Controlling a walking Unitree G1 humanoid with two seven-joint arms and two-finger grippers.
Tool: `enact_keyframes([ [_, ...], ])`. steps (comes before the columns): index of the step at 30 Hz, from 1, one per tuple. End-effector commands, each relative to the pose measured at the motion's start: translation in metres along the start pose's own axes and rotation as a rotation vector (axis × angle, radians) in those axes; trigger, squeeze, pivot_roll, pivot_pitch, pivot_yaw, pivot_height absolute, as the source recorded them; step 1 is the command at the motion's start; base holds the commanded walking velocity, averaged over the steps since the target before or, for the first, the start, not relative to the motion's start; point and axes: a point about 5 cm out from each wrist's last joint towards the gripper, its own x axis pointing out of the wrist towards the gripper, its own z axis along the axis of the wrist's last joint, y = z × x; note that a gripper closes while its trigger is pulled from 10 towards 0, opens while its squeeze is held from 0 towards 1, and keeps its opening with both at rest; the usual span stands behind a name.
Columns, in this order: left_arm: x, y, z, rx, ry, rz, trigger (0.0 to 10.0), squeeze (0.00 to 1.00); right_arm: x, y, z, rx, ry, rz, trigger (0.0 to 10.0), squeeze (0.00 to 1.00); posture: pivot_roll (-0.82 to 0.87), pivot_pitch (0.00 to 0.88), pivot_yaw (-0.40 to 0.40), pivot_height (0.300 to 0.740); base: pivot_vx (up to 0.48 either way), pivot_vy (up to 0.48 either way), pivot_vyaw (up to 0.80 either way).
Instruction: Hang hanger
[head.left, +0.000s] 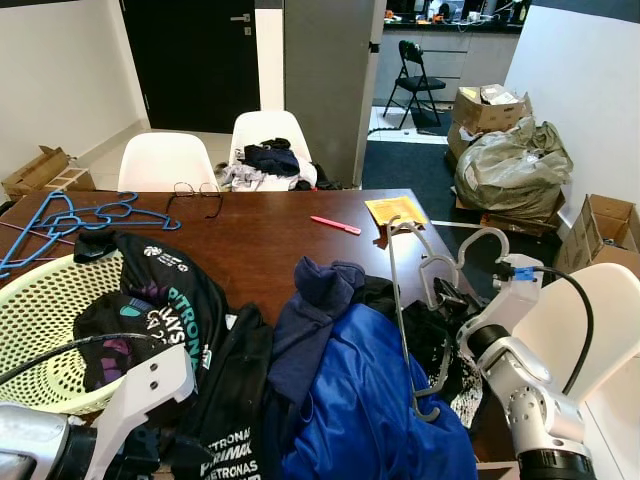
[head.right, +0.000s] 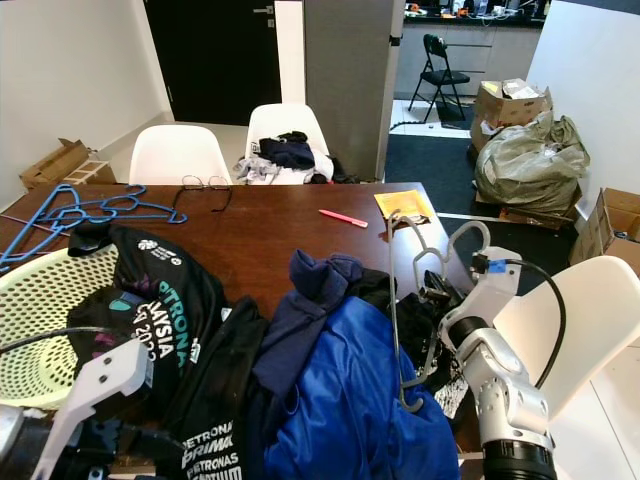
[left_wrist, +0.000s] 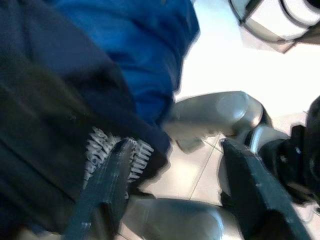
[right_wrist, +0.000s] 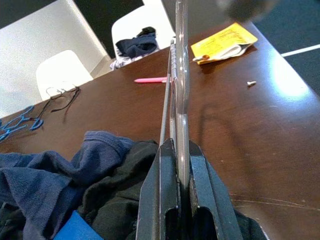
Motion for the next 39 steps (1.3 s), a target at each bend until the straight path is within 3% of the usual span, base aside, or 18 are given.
enact_keyframes([
  [1,-0.009,0.009,0.013,0.023,-0.095,0.061,10.0,1.0,0.0,-0.003,-0.011,0.01,0.059,-0.017,10.0,0.0,0.04,0.0,-0.032,0.74,0.0,0.0,0.0],
  [2,-0.009,0.009,0.013,0.023,-0.095,0.061,10.0,1.0,0.0,-0.003,-0.011,0.01,0.059,-0.017,10.0,0.0,0.04,0.0,-0.032,0.74,0.0,0.0,0.0],
  [5,-0.027,0.057,0.039,0.039,-0.305,0.431,10.0,1.0,0.0,-0.003,-0.011,0.008,0.062,-0.017,10.0,0.0,0.03,0.0,-0.035,0.74,0.0,0.0,0.0],
  [6,-0.027,0.057,0.039,0.039,-0.305,0.431,10.0,1.0,0.0,-0.003,-0.011,0.008,0.062,-0.017,10.0,0.0,0.03,0.0,-0.035,0.74,0.0,0.0,0.0],
  [8,-0.033,0.104,0.033,-0.105,-0.358,0.808,10.0,1.0,0.001,-0.004,-0.01,0.005,0.064,-0.017,10.0,0.0,0.03,0.0,-0.039,0.74,0.0,0.0,0.0],
  [9,-0.033,0.104,0.033,-0.105,-0.358,0.808,10.0,1.0,0.001,-0.004,-0.01,0.005,0.064,-0.017,10.0,0.0,0.03,0.0,-0.039,0.74,0.0,0.0,0.0],
  [10,-0.03,0.12,0.027,-0.202,-0.376,0.93,10.0,1.0,0.001,-0.004,-0.01,0.002,0.065,-0.017,10.0,0.0,0.03,0.0,-0.041,0.74,0.0,0.0,0.0],
  [13,-0.021,0.13,0.021,-0.298,-0.394,0.98,10.0,1.0,0.001,-0.004,-0.01,0.001,0.066,-0.016,10.0,0.0,0.03,0.0,-0.04,0.74,0.0,0.0,0.0],
  [14,-0.008,0.137,0.015,-0.376,-0.402,0.987,10.0,0.0,0.001,-0.004,-0.01,-0.002,0.066,-0.016,10.0,0.0,0.02,0.0,-0.037,0.74,0.0,0.0,0.0],
  [15,-0.008,0.137,0.015,-0.376,-0.402,0.987,10.0,0.0,0.001,-0.004,-0.01,-0.002,0.066,-0.016,10.0,0.0,0.02,0.0,-0.037,0.74,0.0,0.0,0.0],
  [16,0.007,0.141,0.013,-0.426,-0.414,0.957,10.0,0.0,0.001,-0.004,-0.01,-0.004,0.065,-0.018,10.0,0.0,0.02,0.0,-0.035,0.74,0.0,0.0,0.0],
  [17,0.007,0.141,0.013,-0.426,-0.414,0.957,10.0,0.0,0.001,-0.004,-0.01,-0.004,0.065,-0.018,10.0,0.0,0.02,0.0,-0.035,0.74,0.0,0.0,0.0],
  [18,0.023,0.144,0.013,-0.461,-0.416,0.905,10.0,0.0,0.0,-0.004,-0.01,-0.004,0.065,-0.02,10.0,0.0,0.01,0.0,-0.032,0.74,0.0,0.0,0.0],
  [20,0.034,0.146,0.016,-0.474,-0.42,0.871,10.0,0.0,0.0,-0.005,-0.011,-0.003,0.063,-0.023,10.0,0.0,0.01,0.0,-0.029,0.74,0.0,0.0,0.0],
  [24,0.049,0.149,0.022,-0.486,-0.408,0.857,10.0,0.0,-0.002,-0.006,-0.011,-0.001,0.062,-0.028,10.0,0.0,0.01,0.0,-0.025,0.74,0.0,0.0,0.0],
  [27,0.053,0.155,0.015,-0.525,-0.365,0.938,10.0,0.0,-0.003,-0.007,-0.011,-0.001,0.062,-0.031,10.0,0.0,0.01,0.0,-0.025,0.74,0.0,0.0,0.0],
  [33,0.054,0.156,0.011,-0.545,-0.347,0.967,10.0,0.0,-0.003,-0.007,-0.011,-0.002,0.062,-0.032,10.0,0.0,0.01,0.0,-0.025,0.74,0.0,0.0,0.0],
  [39,0.054,0.156,-0.01,-0.601,-0.257,1.065,10.0,0.0,-0.001,-0.007,-0.012,-0.001,0.07,-0.031,10.0,0.0,0.01,0.0,-0.029,0.74,0.0,0.0,0.0],
])
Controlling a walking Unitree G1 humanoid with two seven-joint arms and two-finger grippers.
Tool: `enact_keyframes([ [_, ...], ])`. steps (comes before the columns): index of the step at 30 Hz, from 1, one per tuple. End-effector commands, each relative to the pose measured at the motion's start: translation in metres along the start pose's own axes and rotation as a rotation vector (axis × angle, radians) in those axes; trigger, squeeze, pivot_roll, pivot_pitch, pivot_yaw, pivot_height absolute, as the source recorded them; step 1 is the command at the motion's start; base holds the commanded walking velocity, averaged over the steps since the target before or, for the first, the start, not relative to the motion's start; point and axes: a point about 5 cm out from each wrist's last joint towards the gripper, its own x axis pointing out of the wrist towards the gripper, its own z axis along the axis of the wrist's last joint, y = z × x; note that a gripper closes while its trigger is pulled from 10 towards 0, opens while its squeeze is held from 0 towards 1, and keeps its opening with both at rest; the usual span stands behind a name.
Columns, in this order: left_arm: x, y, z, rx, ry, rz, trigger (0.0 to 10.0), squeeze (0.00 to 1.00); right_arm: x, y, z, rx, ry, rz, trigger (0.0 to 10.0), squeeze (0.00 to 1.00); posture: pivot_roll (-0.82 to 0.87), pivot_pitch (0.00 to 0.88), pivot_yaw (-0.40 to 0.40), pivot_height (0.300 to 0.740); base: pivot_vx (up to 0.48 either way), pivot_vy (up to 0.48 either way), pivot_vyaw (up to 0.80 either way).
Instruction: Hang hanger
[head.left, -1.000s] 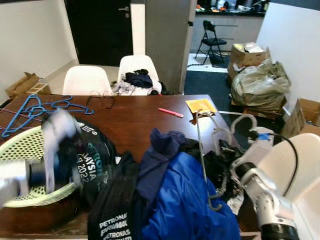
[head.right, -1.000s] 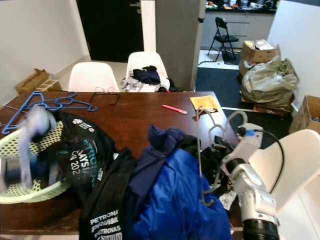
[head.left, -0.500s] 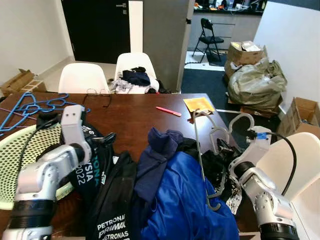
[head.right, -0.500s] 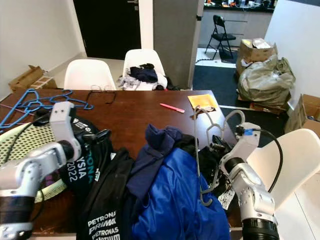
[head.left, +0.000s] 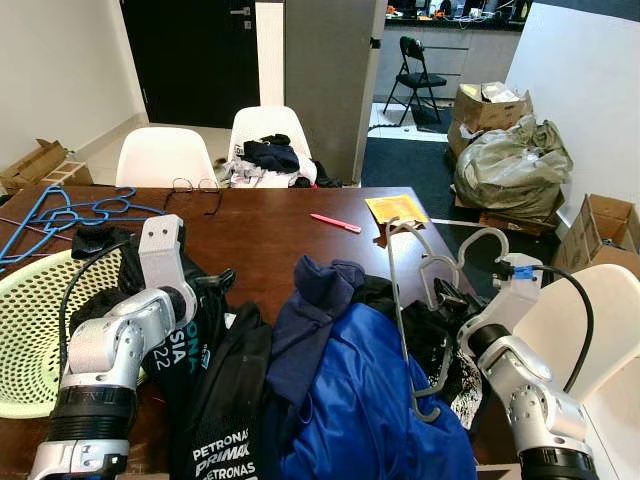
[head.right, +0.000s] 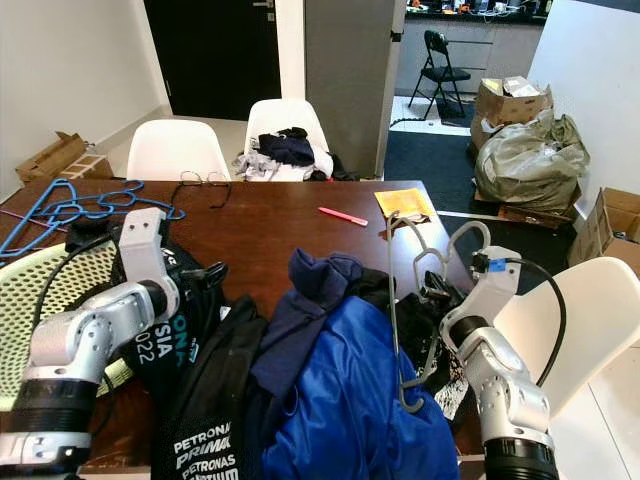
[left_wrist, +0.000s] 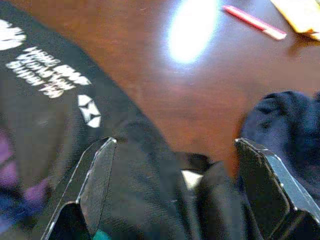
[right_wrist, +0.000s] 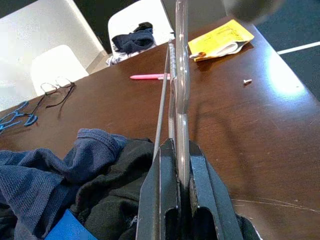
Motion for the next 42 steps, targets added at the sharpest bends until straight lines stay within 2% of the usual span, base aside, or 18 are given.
enact_keyframes([
  [1,0.001,0.006,-0.016,-0.01,0.062,0.041,10.0,0.0,-0.002,-0.005,-0.013,0.005,0.059,-0.028,10.0,0.0,0.01,0.0,-0.029,0.74,0.0,0.0,0.0],
  [3,0.001,-0.001,-0.026,0.157,0.115,0.004,10.0,0.0,-0.002,-0.004,-0.014,0.005,0.063,-0.027,10.0,0.0,0.01,0.0,-0.024,0.74,0.0,0.0,0.0],
  [5,0.0,-0.008,-0.037,0.265,0.185,-0.053,10.0,0.0,-0.002,-0.004,-0.015,0.007,0.063,-0.028,10.0,0.0,0.01,0.0,-0.023,0.74,0.0,0.0,0.0],
  [7,-0.002,-0.01,-0.044,0.306,0.227,-0.086,10.0,0.0,-0.003,-0.004,-0.014,0.013,0.059,-0.032,10.0,0.0,0.01,0.0,-0.019,0.74,0.0,0.0,0.0],
  [11,-0.002,-0.01,-0.043,0.348,0.205,-0.076,10.0,0.0,-0.004,-0.005,-0.014,0.016,0.058,-0.034,10.0,0.0,0.01,0.0,-0.019,0.74,0.0,0.0,0.0],
  [14,-0.001,-0.021,-0.03,0.332,0.121,-0.11,10.0,0.0,-0.004,-0.005,-0.014,0.018,0.057,-0.034,10.0,0.0,0.01,0.0,-0.021,0.74,0.0,0.0,0.0],
  [16,-0.001,-0.021,-0.03,0.332,0.121,-0.11,10.0,0.0,-0.004,-0.005,-0.014,0.018,0.057,-0.034,10.0,0.0,0.01,0.0,-0.021,0.74,0.0,0.0,0.0],
  [19,-0.003,-0.039,-0.012,0.313,0.031,-0.183,10.0,0.0,-0.005,-0.005,-0.014,0.022,0.059,-0.035,10.0,0.0,0.01,0.0,-0.021,0.74,0.0,0.0,0.0],
  [27,-0.008,-0.056,-0.004,0.395,0.01,-0.239,10.0,0.0,-0.004,-0.006,-0.015,0.03,0.06,-0.038,10.0,0.0,0.01,0.0,-0.018,0.74,0.0,0.0,0.0],
  [29,-0.012,-0.074,0.008,0.373,-0.064,-0.285,10.0,0.0,-0.004,-0.005,-0.015,0.034,0.061,-0.038,10.0,0.0,0.02,0.0,-0.019,0.74,0.0,0.0,0.0],
  [30,-0.012,-0.074,0.008,0.373,-0.064,-0.285,10.0,0.0,-0.004,-0.005,-0.015,0.034,0.061,-0.038,10.0,0.0,0.02,0.0,-0.019,0.74,0.0,0.0,0.0],
  [32,-0.017,-0.096,0.013,0.31,-0.124,-0.361,10.0,0.0,-0.003,-0.005,-0.015,0.038,0.062,-0.037,10.0,0.0,0.02,0.0,-0.018,0.74,0.0,0.0,0.0],
  [34,-0.018,-0.101,0.012,0.295,-0.132,-0.381,10.0,0.0,-0.003,-0.004,-0.016,0.038,0.062,-0.037,10.0,0.0,0.02,0.0,-0.018,0.74,0.0,0.0,0.0],
  [36,-0.015,-0.103,-0.003,0.303,-0.075,-0.37,10.0,0.0,-0.003,-0.004,-0.016,0.039,0.063,-0.036,10.0,0.0,0.02,0.0,-0.017,0.74,0.0,0.0,0.0],
  [37,-0.013,-0.1,-0.014,0.302,-0.02,-0.35,10.0,0.0,-0.003,-0.004,-0.016,0.039,0.064,-0.036,10.0,0.0,0.02,0.0,-0.016,0.74,0.0,0.0,0.0],
  [38,-0.013,-0.1,-0.014,0.302,-0.02,-0.35,10.0,0.0,-0.003,-0.004,-0.016,0.039,0.064,-0.036,10.0,0.0,0.02,0.0,-0.016,0.74,0.0,0.0,0.0],
  [40,-0.011,-0.093,-0.039,0.303,0.09,-0.322,10.0,0.0,-0.003,-0.004,-0.015,0.04,0.063,-0.036,10.0,0.0,0.02,0.0,-0.015,0.74,0.0,0.0,0.0],
  [42,-0.01,-0.089,-0.049,0.312,0.124,-0.302,10.0,0.0,-0.003,-0.004,-0.015,0.041,0.062,-0.036,10.0,0.0,0.02,0.0,-0.015,0.74,0.0,0.0,0.0],
])
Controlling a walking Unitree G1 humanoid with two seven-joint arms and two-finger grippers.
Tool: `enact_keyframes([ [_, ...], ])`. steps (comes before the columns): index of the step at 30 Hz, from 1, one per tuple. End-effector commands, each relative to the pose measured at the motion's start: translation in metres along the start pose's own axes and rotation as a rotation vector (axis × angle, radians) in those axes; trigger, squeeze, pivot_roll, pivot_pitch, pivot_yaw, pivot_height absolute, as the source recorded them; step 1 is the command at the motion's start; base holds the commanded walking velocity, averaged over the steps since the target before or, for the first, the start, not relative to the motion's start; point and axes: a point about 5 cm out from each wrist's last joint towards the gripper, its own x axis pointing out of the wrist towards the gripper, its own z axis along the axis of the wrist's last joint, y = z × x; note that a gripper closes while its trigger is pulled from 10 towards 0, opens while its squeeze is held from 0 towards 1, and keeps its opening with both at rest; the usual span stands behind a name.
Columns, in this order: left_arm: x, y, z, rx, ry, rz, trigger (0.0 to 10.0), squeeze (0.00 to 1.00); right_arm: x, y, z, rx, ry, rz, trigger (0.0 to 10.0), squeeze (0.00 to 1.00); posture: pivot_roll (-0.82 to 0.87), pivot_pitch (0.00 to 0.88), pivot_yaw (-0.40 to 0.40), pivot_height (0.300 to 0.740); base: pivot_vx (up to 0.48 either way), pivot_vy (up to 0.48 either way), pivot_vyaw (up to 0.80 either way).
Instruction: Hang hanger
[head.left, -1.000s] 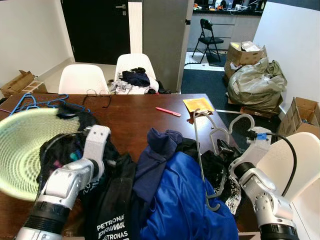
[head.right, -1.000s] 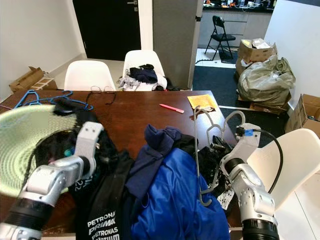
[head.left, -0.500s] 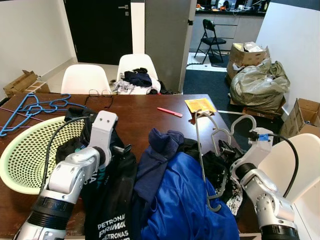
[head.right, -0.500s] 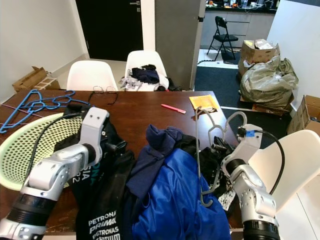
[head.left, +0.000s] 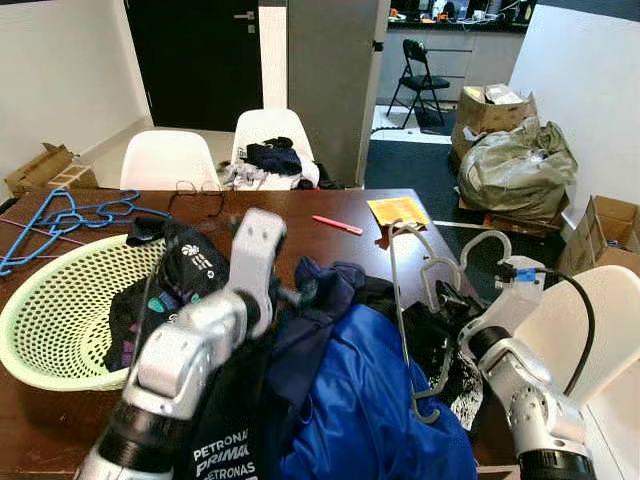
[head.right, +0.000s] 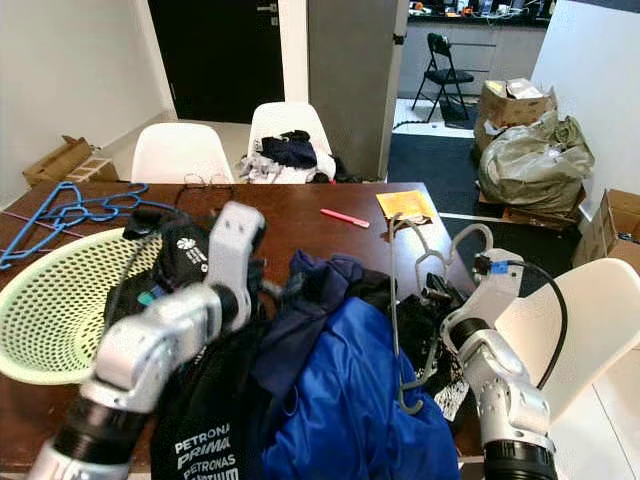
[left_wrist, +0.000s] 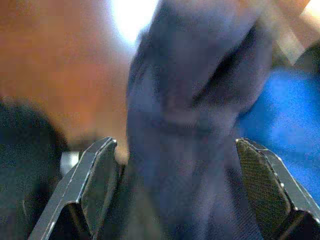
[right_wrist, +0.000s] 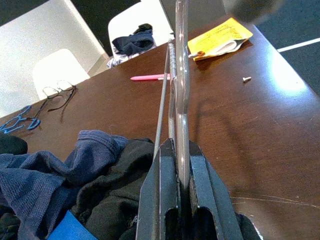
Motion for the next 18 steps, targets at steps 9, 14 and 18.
enact_keyframes([
  [9,-0.004,0.014,-0.024,0.011,0.085,0.089,10.0,0.0,-0.002,-0.005,-0.013,0.021,0.059,-0.023,10.0,0.0,0.02,0.0,-0.019,0.74,0.0,0.0,0.0],
  [14,-0.01,0.032,-0.021,0.041,0.069,0.168,10.0,0.0,-0.002,-0.005,-0.012,0.02,0.06,-0.023,10.0,0.0,0.02,0.0,-0.019,0.74,0.0,0.0,0.0],
  [18,-0.019,0.05,-0.023,0.059,0.07,0.263,10.0,0.0,-0.002,-0.005,-0.013,0.025,0.06,-0.024,10.0,0.0,0.02,0.0,-0.015,0.74,0.0,0.0,0.0],
])
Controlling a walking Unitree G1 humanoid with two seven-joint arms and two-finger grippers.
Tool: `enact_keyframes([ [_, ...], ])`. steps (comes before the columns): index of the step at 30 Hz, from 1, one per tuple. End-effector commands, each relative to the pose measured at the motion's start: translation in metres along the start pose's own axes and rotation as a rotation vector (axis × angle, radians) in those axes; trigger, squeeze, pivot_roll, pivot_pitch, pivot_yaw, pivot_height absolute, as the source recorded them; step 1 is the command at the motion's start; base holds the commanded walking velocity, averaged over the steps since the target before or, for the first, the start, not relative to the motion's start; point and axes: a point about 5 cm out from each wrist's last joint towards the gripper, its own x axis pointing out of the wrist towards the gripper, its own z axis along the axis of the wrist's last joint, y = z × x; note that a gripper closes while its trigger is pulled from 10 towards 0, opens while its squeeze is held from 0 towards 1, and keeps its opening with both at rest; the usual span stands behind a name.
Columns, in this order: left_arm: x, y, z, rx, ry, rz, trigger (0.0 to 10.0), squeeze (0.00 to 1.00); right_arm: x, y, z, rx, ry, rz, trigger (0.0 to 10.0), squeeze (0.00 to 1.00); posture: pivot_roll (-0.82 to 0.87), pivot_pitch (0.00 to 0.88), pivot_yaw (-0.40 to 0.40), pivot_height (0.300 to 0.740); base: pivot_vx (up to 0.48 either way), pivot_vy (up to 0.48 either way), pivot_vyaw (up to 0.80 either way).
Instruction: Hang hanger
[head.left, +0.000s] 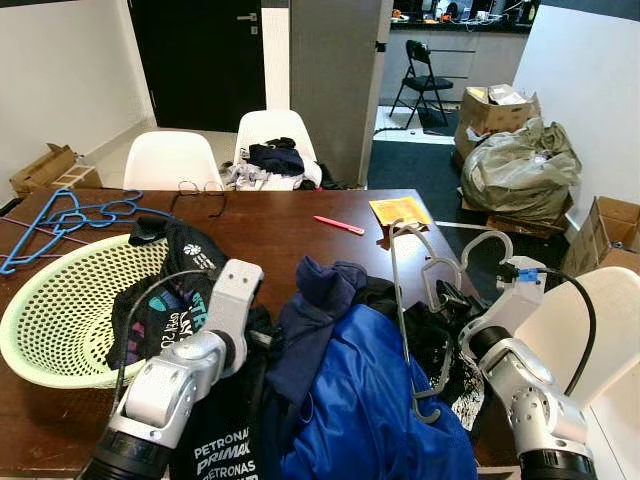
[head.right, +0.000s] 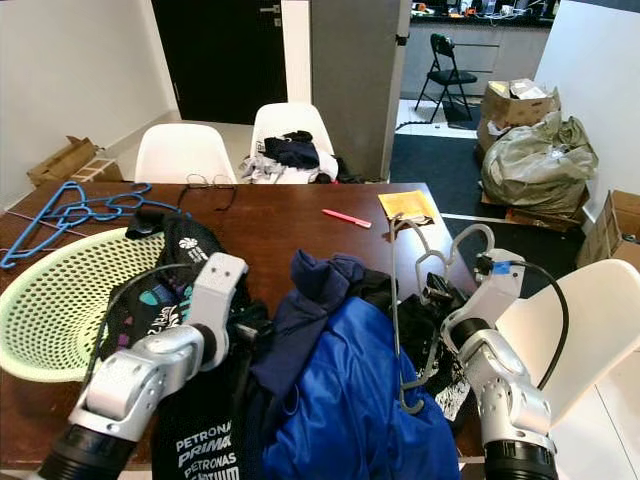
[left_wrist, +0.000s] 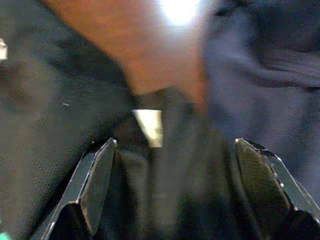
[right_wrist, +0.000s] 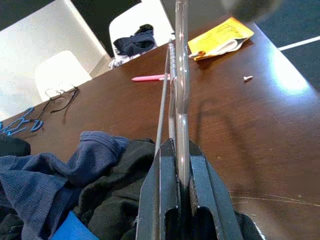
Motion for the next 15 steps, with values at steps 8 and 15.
enact_keyframes([
  [8,-0.007,0.017,-0.018,-0.003,0.056,0.092,10.0,0.0,-0.001,-0.004,-0.012,0.006,0.064,-0.023,10.0,0.0,0.02,0.0,-0.022,0.74,0.0,0.0,0.0],
  [15,-0.002,-0.004,-0.028,-0.038,0.111,0.008,10.0,0.0,0.0,-0.005,-0.013,0.0,0.068,-0.023,10.0,0.0,0.02,0.0,-0.022,0.74,0.0,0.0,0.0],
])
